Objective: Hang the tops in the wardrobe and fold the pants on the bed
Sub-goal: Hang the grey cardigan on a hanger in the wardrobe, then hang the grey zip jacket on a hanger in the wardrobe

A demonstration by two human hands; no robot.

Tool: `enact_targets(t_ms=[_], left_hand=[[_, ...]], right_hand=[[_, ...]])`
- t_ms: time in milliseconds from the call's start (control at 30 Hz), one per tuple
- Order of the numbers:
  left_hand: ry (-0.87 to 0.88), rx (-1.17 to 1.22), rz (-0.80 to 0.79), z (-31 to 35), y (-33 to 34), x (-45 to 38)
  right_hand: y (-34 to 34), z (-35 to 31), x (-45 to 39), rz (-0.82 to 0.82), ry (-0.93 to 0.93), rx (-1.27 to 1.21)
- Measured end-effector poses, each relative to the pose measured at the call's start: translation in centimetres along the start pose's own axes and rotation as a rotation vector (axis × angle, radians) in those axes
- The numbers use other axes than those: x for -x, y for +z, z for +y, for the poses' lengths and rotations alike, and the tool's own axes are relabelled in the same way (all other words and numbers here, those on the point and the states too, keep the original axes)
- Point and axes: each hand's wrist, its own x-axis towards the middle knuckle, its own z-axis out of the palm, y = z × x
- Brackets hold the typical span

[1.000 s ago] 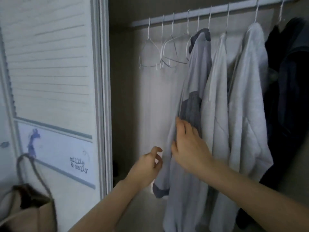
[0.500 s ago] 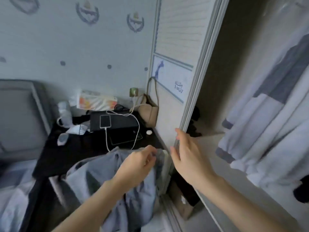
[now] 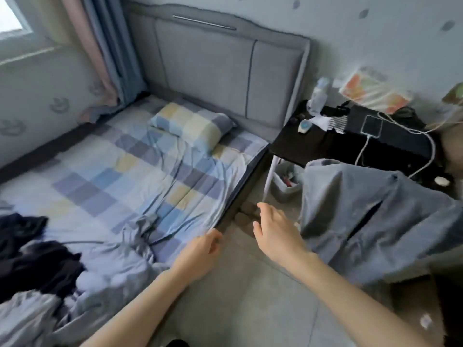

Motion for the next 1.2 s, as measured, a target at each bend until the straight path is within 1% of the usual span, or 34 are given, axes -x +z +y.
enact_targets(t_ms=[133,200,267,400,467,533,700,800,900,967,1033,1067,1100,1133,1200], left_hand=[[-0.241,0.034,0.042,-9.6,-2.2,5.9],[-0.366,0.054,0.065,-14.0,-3.2,8.4],[-0.511,0.08,0.064,-20.1,-4.4,11.3],[-0.639,0.06,-0.074,-30.4,-6.4,14.8],[-0.712,0.059,-0.147,-36.5,-7.3,16.2],[-0.75,0.038,-0.158,-40.0,-7.6,17.0],[-0.834,0.029,-0.152,-49.5,-6.3,16.5],[-0.854,0.084,-0.141,-52.5,-5.1,15.3],[-0.862,0.132,-0.165,-54.5,-3.3,14.5],[-0.84,0.146,-0.219,-55.2,-2.1,14.4],[-0.804,0.082,-0.295,-55.7,-1.0,14.7],[-0.775,0.029,-0.285,-56.0,-0.6,14.9],[-0.761,0.013,-0.233,-56.1,-0.3,15.1],[-0.754,0.03,-0.178,-56.2,-0.1,15.3],[-0.759,0.128,-0.123,-56.6,0.4,15.7]], right_hand=[[6.0,-8.7,-2.5,-0.186,-0.111,-0.05],[8.9,-12.3,-3.4,-0.279,-0.129,-0.073],[13.0,-17.1,-4.7,-0.385,-0.136,-0.093],[20.2,-24.2,-6.9,-0.566,-0.114,-0.123],[25.4,-28.2,-8.2,-0.666,-0.074,-0.152],[28.5,-30.2,-8.8,-0.749,-0.013,-0.193],[39.8,-35.5,-10.3,-0.907,0.108,-0.243],[44.5,-37.9,-10.2,-0.961,0.209,-0.304],[48.4,-39.9,-10.1,-0.971,0.223,-0.323],[50.3,-41.2,-10.0,-0.996,0.237,-0.327],[52.3,-42.4,-9.7,-1.054,0.246,-0.272],[53.2,-42.8,-9.4,-1.078,0.237,-0.21],[53.9,-43.0,-9.2,-1.087,0.22,-0.143],[54.2,-43.1,-9.1,-1.081,0.209,-0.089],[54.8,-43.0,-9.0,-1.021,0.254,-0.091]])
